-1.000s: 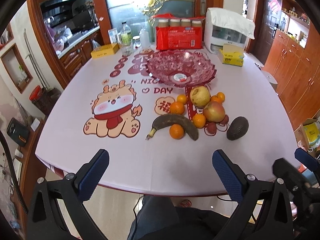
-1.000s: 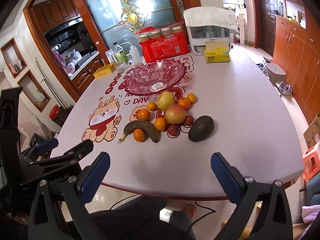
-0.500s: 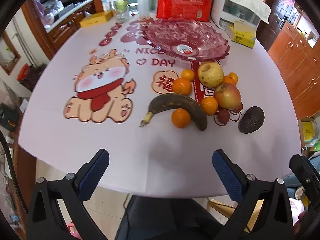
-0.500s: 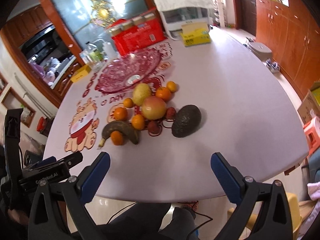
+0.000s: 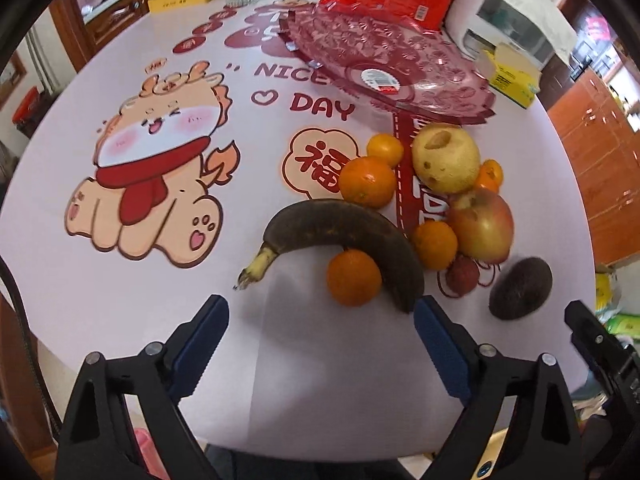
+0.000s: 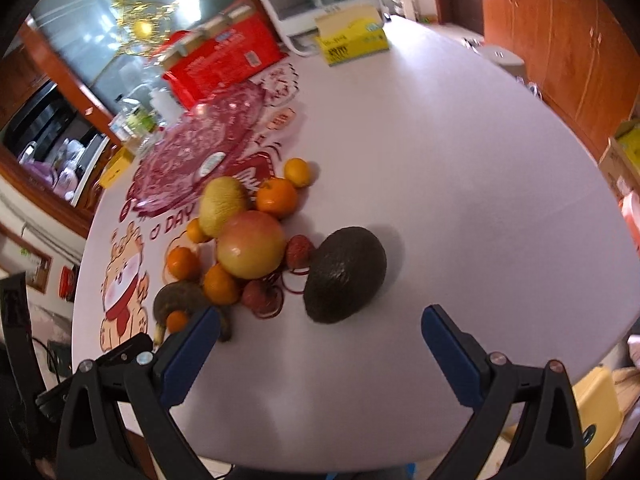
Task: Organize fruits
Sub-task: 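Reach the right tool to the avocado while the left tool reaches the orange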
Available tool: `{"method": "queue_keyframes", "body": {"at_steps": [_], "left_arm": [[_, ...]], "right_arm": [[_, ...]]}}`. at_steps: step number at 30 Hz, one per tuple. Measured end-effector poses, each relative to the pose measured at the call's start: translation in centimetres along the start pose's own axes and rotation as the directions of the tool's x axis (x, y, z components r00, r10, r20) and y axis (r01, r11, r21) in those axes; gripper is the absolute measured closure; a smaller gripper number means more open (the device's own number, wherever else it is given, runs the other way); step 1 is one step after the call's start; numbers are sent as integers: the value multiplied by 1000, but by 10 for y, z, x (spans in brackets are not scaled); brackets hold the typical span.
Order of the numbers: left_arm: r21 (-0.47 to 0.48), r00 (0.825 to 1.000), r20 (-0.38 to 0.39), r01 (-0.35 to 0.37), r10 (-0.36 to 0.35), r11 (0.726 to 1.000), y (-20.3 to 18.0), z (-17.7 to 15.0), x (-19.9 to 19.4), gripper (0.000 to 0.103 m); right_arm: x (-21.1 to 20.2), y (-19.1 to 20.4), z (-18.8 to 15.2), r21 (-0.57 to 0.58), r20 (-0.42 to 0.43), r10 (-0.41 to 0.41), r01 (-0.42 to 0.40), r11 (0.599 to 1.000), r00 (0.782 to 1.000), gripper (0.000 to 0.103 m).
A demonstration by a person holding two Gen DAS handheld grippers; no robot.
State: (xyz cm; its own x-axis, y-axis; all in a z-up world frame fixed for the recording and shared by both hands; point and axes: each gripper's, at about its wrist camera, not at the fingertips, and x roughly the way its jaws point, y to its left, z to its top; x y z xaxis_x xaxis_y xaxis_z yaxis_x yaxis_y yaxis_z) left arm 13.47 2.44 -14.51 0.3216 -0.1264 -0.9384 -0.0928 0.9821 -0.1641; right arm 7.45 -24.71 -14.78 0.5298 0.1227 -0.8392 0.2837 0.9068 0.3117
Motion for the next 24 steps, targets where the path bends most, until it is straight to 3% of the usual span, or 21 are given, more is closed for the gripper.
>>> {"method": "queue_keyframes", "body": {"at_steps": [2, 8, 17, 24], "left_arm": [[-25, 1000, -10, 15, -16, 1000, 2, 3, 8, 16], [-68, 995, -92, 22, -28, 997, 2, 14, 36, 41], [-59, 983, -174, 51, -61, 997, -15, 24, 63, 44], [-63, 979, -184, 79, -89, 995, -25, 28, 69, 58]], "right_arm": [[15, -6, 3, 29, -38, 12, -11, 1000, 999, 6], [50, -17, 7, 103, -128, 28, -15, 995, 991, 18], [71, -18, 20, 120, -160, 28, -9, 993, 987, 27], [80, -21, 23, 113, -175, 18, 2, 994, 984, 39]]}}
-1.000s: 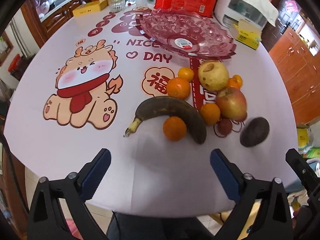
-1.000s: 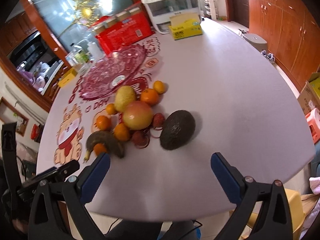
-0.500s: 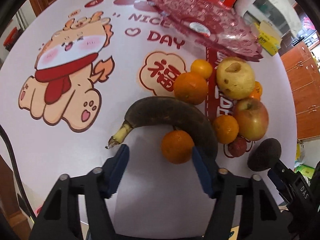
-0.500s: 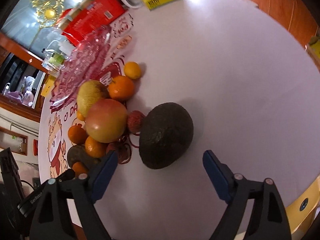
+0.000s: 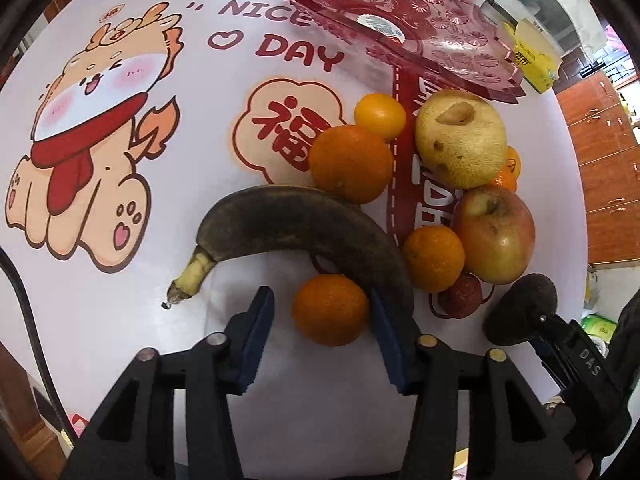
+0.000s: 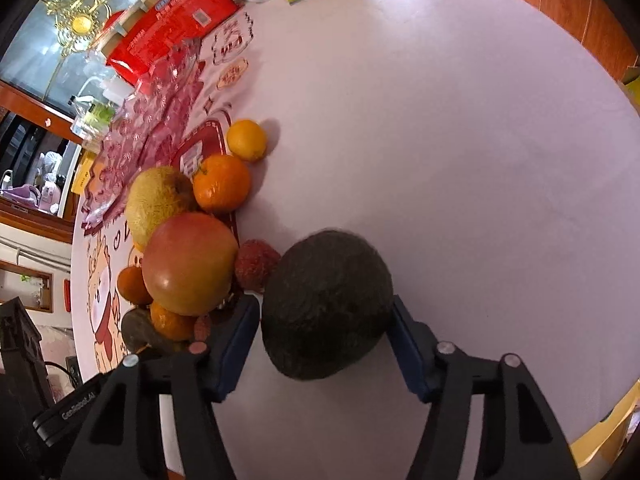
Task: Organize fruits
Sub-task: 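Reach the right tool to the avocado while the left tool reaches the orange, then close the right tool on the avocado while the left tool grasps the orange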
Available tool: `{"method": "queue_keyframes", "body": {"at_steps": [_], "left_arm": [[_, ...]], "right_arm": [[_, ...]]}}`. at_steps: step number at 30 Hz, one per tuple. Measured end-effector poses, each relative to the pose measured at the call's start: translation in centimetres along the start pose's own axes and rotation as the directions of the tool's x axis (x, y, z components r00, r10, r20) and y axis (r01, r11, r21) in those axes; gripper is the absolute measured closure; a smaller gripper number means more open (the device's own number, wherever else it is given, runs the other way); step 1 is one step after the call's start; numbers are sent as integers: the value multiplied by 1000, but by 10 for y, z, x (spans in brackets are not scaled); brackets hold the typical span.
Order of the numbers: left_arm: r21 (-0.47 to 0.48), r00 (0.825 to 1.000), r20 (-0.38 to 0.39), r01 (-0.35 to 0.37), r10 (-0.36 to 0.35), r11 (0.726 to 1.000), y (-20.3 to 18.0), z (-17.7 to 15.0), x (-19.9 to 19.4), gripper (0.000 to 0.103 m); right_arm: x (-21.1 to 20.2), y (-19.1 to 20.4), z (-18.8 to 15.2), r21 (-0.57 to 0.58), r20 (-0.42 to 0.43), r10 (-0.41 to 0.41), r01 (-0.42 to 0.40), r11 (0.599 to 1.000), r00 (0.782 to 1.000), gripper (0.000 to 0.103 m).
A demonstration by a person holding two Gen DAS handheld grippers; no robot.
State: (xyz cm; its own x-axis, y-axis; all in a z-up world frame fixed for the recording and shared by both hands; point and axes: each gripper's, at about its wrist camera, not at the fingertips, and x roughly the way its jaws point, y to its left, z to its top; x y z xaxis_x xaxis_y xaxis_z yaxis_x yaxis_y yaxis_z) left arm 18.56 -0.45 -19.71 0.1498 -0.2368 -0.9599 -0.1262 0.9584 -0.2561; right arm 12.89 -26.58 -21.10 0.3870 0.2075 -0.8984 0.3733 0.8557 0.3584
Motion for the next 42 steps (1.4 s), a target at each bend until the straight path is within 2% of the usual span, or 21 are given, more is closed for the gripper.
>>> {"method": "queue_keyframes", "body": {"at_steps": [2, 13, 23, 26, 32, 42], "left_arm": [[-11, 1000, -4, 28, -28, 1000, -1, 0, 0, 64], [-47, 999, 25, 21, -20, 999, 14, -15, -6, 66], [-13, 997, 79, 12, -11, 1000, 25, -18, -51, 66], [-8, 993, 119, 9, -8, 1000, 30, -13, -74, 66], [8, 973, 229, 8, -9, 1000, 34, 10, -124, 66], [100, 913, 404, 12, -51, 995, 20, 69, -200, 66]], "right_arm": [[1, 1, 1, -16, 6, -9, 10, 1000, 1000, 43], [-3, -2, 0, -42, 25, -15, 16, 999, 1000, 44], [-35, -8, 6, -54, 102, 4, 1, 999, 995, 44], [-48, -3, 13, -72, 129, 15, -6, 997, 992, 44], [-73, 20, 30, -135, 205, 31, -3, 991, 978, 44], [-99, 76, 64, -253, 310, 109, -29, 967, 945, 44]]}}
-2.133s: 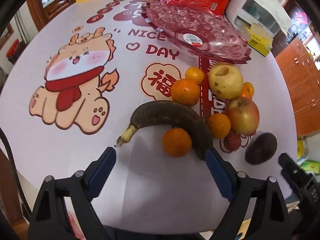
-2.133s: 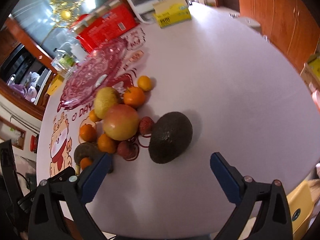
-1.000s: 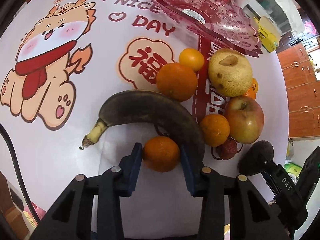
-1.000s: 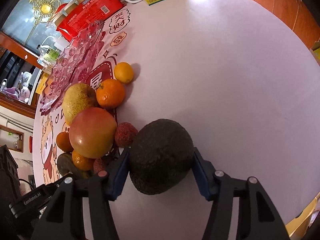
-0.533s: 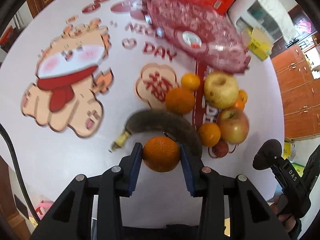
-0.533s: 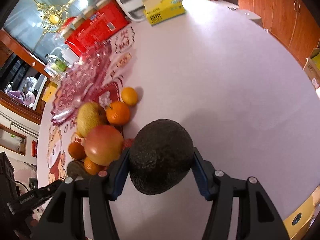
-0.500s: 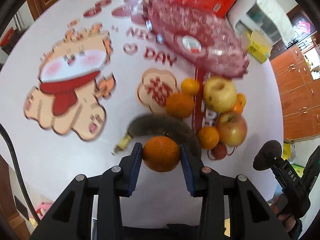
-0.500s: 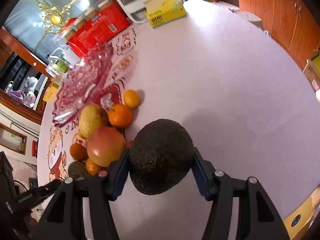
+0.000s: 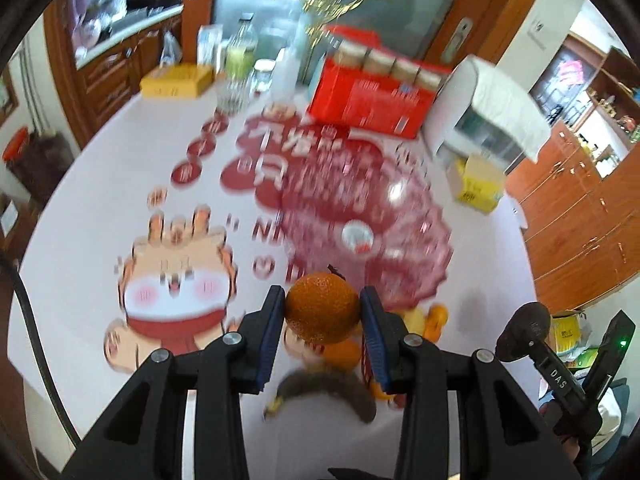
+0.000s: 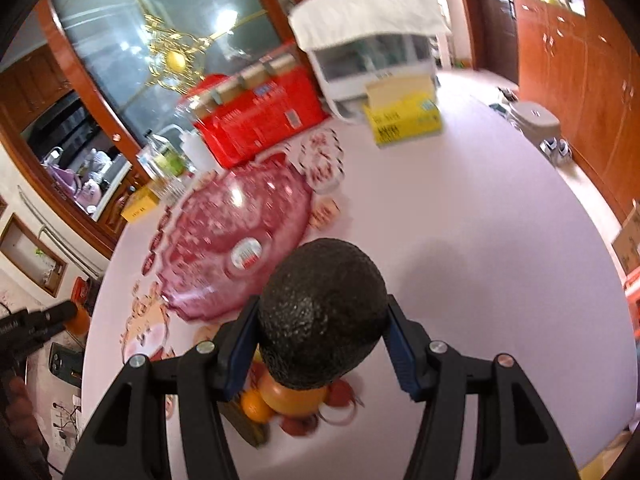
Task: Organize fruits
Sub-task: 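Close the right tool on the avocado while the left tool grasps the orange, then carry the avocado and orange over the pink bowl and release both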
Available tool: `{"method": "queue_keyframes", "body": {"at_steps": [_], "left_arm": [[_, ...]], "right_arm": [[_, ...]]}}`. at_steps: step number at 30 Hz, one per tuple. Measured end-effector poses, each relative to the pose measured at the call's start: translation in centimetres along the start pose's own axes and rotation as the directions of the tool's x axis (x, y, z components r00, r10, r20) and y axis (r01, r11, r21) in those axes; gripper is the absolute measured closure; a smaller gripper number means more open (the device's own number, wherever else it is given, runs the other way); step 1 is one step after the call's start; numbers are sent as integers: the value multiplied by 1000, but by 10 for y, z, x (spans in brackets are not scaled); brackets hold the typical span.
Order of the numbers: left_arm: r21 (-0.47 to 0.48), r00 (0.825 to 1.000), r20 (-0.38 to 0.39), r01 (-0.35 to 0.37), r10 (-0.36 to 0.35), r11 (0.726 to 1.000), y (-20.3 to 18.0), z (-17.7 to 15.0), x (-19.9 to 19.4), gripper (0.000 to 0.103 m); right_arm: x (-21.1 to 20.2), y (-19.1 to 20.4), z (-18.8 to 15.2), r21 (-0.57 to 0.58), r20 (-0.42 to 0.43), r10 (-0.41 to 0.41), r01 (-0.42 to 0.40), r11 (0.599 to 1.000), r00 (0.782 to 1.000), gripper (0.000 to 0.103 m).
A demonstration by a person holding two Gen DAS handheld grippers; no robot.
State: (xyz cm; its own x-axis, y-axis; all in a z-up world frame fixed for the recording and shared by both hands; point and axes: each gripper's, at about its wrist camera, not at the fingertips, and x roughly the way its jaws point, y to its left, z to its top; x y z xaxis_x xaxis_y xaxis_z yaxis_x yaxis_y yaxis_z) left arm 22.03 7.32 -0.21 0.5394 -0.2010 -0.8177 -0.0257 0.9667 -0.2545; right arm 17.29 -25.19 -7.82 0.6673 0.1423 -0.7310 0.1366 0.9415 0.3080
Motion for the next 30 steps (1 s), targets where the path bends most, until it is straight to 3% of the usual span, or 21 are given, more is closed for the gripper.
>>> {"method": "queue_keyframes", "body": {"at_steps": [4, 9, 13, 17, 24, 30], "left_arm": [[48, 999, 47, 8, -10, 999, -6, 33, -2, 66], [83, 998, 51, 24, -29, 996, -9, 65, 13, 66], [101, 998, 26, 47, -49, 994, -9, 84, 38, 66], [96, 997, -47, 65, -60, 993, -5, 90, 76, 65], [98, 983, -166, 93, -76, 991, -1, 93, 142, 65], [134, 967, -242, 111, -76, 985, -5, 85, 184, 65]], "right_arm": [[3, 23, 23, -40, 49, 23, -21, 999, 999, 44], [14, 51, 43, -79, 84, 54, -47, 996, 995, 44], [28, 69, 53, -106, 83, 68, -59, 993, 994, 44], [44, 86, 57, -136, 61, 77, -68, 988, 995, 44], [88, 101, 56, -157, -61, 47, -56, 986, 997, 44], [132, 96, 42, -83, -207, 4, -22, 996, 978, 44]]}}
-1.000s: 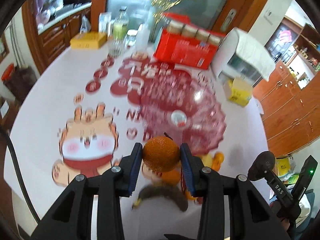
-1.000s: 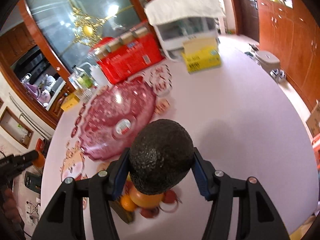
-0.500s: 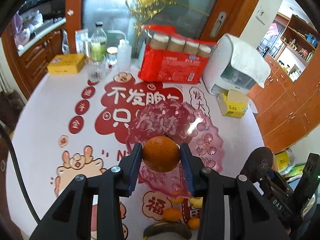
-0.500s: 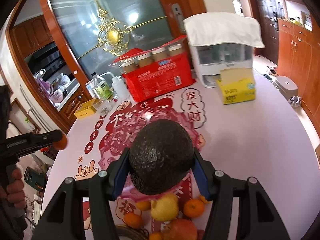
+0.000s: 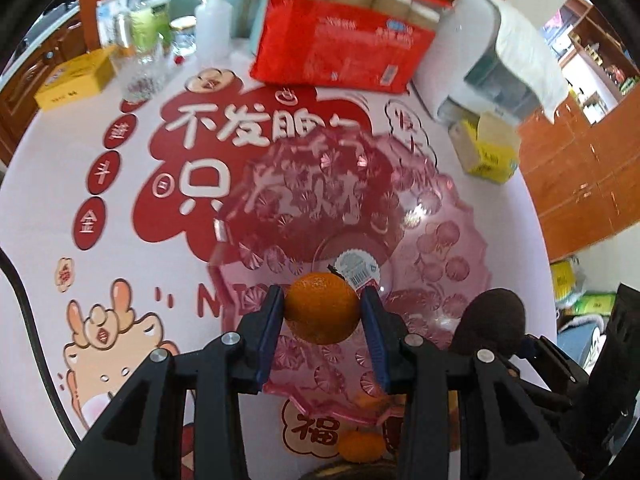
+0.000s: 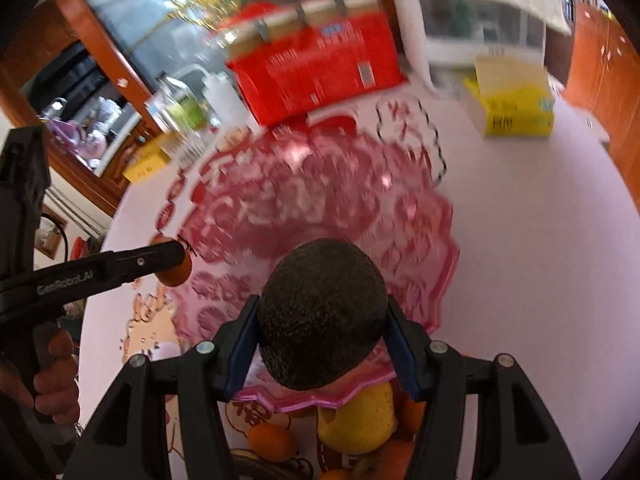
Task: Organize fruits
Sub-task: 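Carry the avocado and orange over the pink bowl and release both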
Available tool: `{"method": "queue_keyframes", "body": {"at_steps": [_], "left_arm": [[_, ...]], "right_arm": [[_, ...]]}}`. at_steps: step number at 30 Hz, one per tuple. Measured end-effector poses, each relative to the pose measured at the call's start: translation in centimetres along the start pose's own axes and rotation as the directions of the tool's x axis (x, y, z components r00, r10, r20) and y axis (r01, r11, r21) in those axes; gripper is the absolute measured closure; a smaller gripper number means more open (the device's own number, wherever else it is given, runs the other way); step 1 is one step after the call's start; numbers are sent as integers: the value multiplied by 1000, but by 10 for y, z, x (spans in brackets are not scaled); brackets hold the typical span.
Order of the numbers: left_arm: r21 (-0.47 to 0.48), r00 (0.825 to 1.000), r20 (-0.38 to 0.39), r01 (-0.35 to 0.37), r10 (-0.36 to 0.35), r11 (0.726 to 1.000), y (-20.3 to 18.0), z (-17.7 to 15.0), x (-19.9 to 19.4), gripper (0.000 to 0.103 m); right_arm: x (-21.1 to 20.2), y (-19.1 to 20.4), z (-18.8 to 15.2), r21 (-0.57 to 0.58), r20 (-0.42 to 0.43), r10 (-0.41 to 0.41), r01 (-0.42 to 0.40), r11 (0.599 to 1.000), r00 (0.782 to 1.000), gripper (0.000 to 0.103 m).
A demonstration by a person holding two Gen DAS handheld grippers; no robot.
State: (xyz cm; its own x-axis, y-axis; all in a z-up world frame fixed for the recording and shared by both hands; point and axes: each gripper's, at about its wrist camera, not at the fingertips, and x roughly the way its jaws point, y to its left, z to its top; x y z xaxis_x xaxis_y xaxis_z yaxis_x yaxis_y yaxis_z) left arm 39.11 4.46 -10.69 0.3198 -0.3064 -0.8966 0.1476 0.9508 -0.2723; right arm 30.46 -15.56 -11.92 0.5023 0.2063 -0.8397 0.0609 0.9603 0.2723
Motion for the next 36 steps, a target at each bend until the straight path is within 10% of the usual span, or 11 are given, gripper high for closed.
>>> {"method": "queue_keyframes", "body": {"at_steps": [8, 11, 15, 36], "left_arm": [[36, 998, -59, -5, 7, 999, -3, 0, 31, 63], [42, 999, -48, 0, 2, 999, -3, 0, 28, 37], [37, 1000, -22, -3, 4, 999, -3, 0, 19, 28], [18, 992, 126, -15, 13, 1000, -24, -65, -82, 27]], "right_arm": [[29, -4, -2, 37, -90, -31, 35, 999, 995, 44], [32, -4, 1, 43, -104, -38, 42, 998, 994, 44], [28, -7, 4, 72, -83, -28, 34, 997, 996, 43], [-90, -9, -37, 72, 192, 46, -61, 996, 980, 43]]}}
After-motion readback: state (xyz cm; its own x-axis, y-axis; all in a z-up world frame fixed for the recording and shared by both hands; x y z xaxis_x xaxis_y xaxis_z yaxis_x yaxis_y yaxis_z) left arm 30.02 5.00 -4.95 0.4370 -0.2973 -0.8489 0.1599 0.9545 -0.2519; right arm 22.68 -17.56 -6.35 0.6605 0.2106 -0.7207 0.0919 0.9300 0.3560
